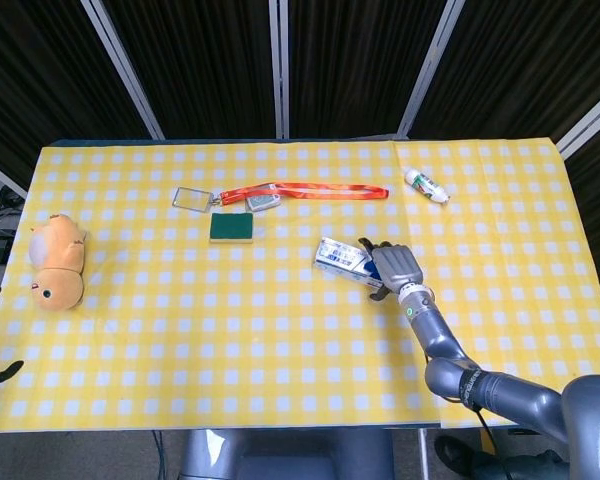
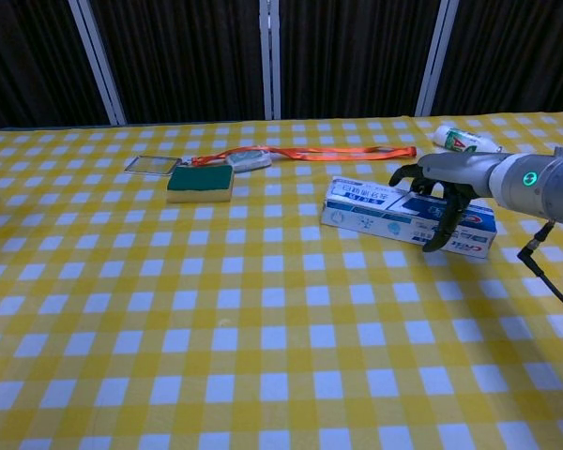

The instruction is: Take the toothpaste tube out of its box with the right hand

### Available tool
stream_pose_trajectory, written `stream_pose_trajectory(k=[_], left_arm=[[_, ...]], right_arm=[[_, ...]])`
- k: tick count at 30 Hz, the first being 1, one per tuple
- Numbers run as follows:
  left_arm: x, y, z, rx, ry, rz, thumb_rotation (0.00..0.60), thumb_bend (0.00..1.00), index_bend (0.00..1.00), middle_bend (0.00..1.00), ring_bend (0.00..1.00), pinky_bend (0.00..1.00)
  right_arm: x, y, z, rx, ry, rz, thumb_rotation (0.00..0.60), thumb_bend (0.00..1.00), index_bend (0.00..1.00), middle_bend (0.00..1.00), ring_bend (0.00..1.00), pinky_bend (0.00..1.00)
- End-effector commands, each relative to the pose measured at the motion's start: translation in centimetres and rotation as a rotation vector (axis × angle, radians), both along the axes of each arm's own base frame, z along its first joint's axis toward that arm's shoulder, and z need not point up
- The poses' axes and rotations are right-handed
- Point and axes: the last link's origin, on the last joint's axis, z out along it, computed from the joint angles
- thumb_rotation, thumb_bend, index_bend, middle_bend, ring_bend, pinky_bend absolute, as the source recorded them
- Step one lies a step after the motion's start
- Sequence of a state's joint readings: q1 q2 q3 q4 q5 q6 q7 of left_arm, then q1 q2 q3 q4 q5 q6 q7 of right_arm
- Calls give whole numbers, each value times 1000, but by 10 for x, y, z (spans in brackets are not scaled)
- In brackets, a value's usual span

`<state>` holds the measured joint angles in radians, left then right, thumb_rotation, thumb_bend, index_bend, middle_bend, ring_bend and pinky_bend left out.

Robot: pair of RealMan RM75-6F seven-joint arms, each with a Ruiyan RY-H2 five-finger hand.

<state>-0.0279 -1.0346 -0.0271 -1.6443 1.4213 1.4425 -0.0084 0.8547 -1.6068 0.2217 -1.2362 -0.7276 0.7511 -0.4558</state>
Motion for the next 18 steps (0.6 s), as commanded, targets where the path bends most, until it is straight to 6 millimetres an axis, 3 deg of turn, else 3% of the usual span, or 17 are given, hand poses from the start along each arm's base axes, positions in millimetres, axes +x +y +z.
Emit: stream_pose_trajectory(k=[1,4,7,13,18], left_arm=[[0,0,0,-1,-1,0,600,0,0,0,0,0],[0,-1,-1,-2,-2,0,600,0,0,0,0,0],[0,-1,-1,-2,-3,1,600,0,0,0,0,0],[2,-1,-2,-5,-7,-3,600,0,0,0,0,0],[5,-2,-1,-4,-17,-16,600,0,0,0,0,0]], right_arm=[[-1,-2,-2,-11,16,-1,600,121,394,498,438,549],[2,-2,-2,-49,11,16,600,286,507,567,509,613],[3,0,1,-66,14,53,600,380,527,584,519,617],[7,11,25,-93,8,161,600,463,531,586,519,618],[17,28,66,-144,83,353,600,467,531,586,520,617]])
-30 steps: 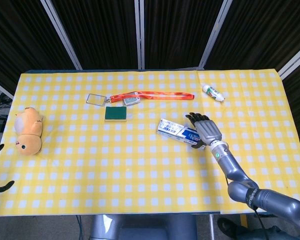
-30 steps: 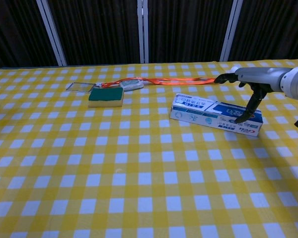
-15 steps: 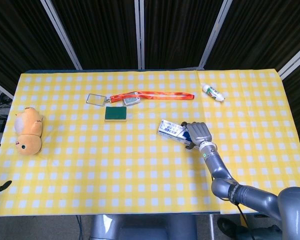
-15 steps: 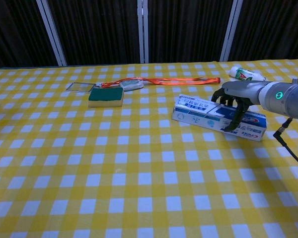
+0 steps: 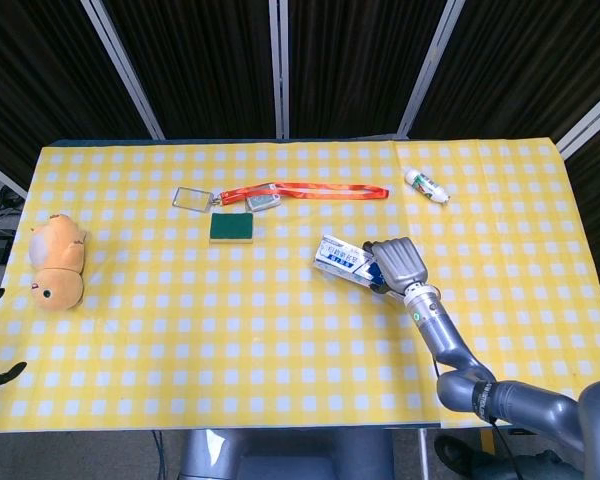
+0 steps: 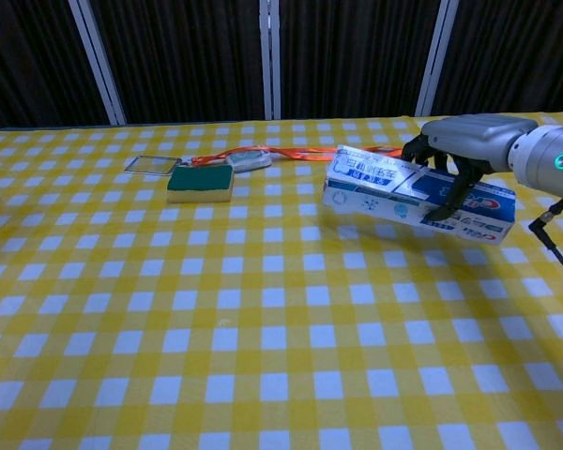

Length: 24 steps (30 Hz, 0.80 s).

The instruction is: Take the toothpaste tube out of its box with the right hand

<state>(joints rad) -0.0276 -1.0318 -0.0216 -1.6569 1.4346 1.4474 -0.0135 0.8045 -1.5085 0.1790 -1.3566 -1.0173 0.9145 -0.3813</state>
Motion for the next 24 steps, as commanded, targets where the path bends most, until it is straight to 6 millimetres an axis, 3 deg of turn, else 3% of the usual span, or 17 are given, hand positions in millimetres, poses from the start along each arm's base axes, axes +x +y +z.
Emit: stream_pose_trajectory(k=[1,8,15,20,24], left_arm=[[2,-1,1,3,-5,-8,600,0,0,0,0,0],[4,-3,6,12,-27,-16,600,0,0,0,0,0],[5,-7,11,18,-39,-24,600,0,0,0,0,0],[6,-9,12,16,-42,-28,600,0,0,0,0,0],[6,-9,11,7,-41,-27,600,0,0,0,0,0]], right_arm=[[5,18,38,-59,72,154,600,467,532,586,520,617],[27,45,103,-230,364,468,600,467,535,586,519,617],[50,59,146,-412,663,708,600,473,537,577,519,614],[56,63,156,-508,922,893,600,476,538,544,503,555],[59,64,158,-523,1001,940,600,476,532,535,483,511]])
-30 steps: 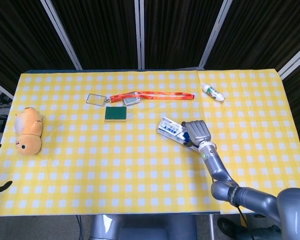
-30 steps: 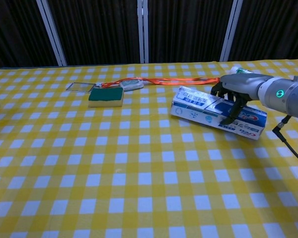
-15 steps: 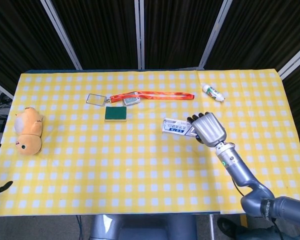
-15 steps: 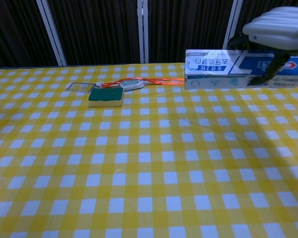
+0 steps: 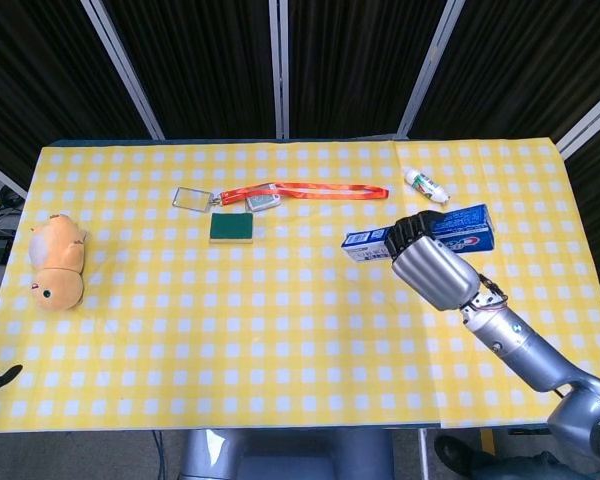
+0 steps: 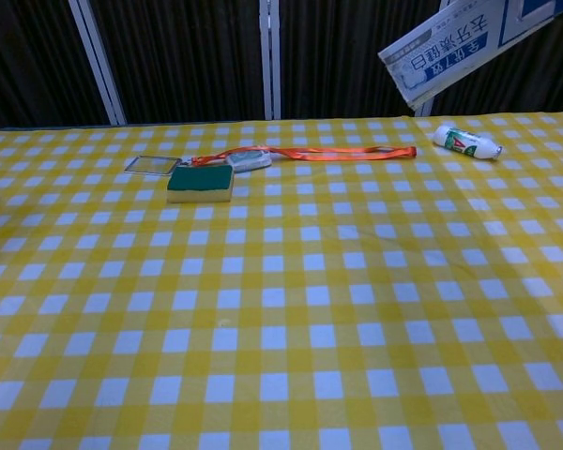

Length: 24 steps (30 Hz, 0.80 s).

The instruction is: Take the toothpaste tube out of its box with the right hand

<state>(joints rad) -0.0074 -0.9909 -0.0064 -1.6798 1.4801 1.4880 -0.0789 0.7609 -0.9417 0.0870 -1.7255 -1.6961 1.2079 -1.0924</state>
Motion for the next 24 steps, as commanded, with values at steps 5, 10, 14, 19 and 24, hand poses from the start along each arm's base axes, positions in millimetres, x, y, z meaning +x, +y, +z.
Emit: stream_pose_trajectory(k=[5,10,14,19,24], left_arm=[[-1,1,-3,-12,6,5,600,0,0,0,0,0],[-1,2,-4,-12,8,9,600,0,0,0,0,0],[-1,2,-3,-12,9,10,600,0,0,0,0,0],[-2,2,-3,-11,9,11,600,0,0,0,0,0],[-1,2,-4,-11,11,9,600,0,0,0,0,0]], right_arm=[[4,1,3,-66,178,79,600,475,515,501,436,448],[0,0,-1,-95,251,79,600,477,501,477,399,403],[-1,0,0,-103,223,62,600,477,502,478,399,403],[3,1,9,-135,151,90,600,477,502,479,399,403],[0,2,17,-118,-13,60,600,478,503,482,399,403]])
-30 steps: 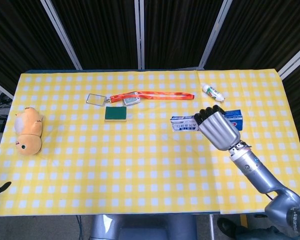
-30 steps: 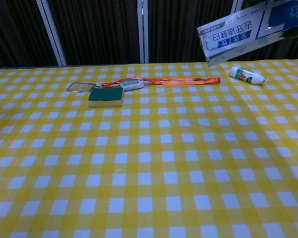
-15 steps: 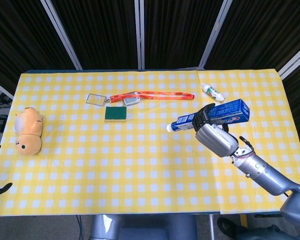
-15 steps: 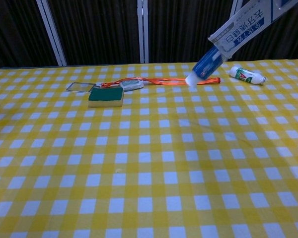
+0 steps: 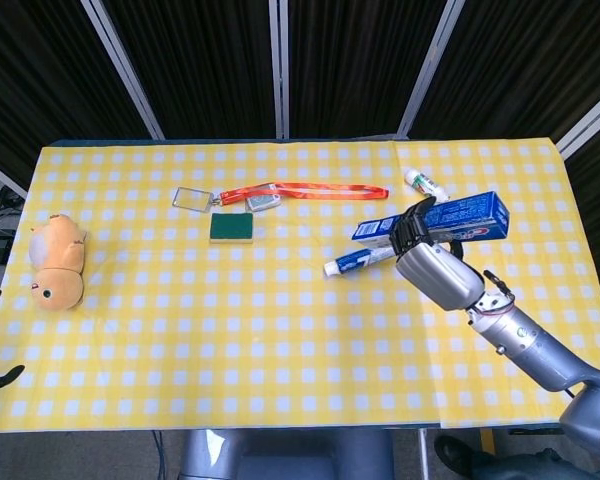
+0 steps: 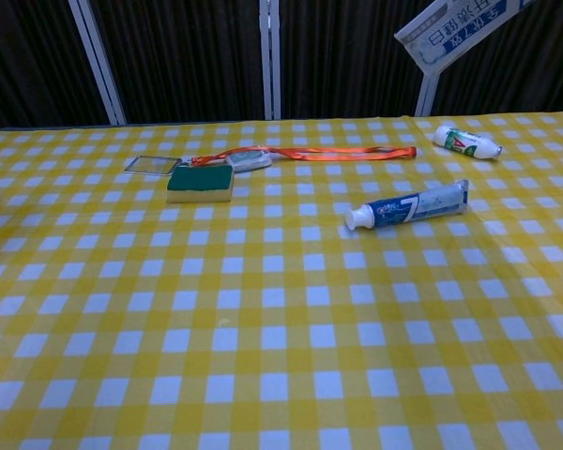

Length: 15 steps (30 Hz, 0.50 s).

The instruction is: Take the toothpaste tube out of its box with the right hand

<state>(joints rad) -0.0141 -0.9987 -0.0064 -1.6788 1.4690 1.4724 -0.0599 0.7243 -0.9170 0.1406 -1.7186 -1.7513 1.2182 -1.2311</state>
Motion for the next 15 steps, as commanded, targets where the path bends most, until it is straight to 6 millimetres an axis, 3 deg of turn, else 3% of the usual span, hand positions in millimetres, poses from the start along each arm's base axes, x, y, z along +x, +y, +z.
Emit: stream_pose_trajectory(k=[1,6,12,15], left_arm=[[0,0,0,-1,1,0,600,0,0,0,0,0],[2,-1,-3,-9,6,-3,600,0,0,0,0,0],[2,-1,-7,-17,15,-2,600,0,0,0,0,0],[1,0,-8,-20,20,2,600,0,0,0,0,0]], right_arm=[[-5,1,3,50,-180,-52,600,478,503,482,399,403],[-27,12,-27,342,-561,-379,600,478,502,482,363,366],[-40,24,-74,635,-729,-639,600,480,493,476,342,354],[-46,25,-91,693,-760,-704,600,480,485,474,342,354]])
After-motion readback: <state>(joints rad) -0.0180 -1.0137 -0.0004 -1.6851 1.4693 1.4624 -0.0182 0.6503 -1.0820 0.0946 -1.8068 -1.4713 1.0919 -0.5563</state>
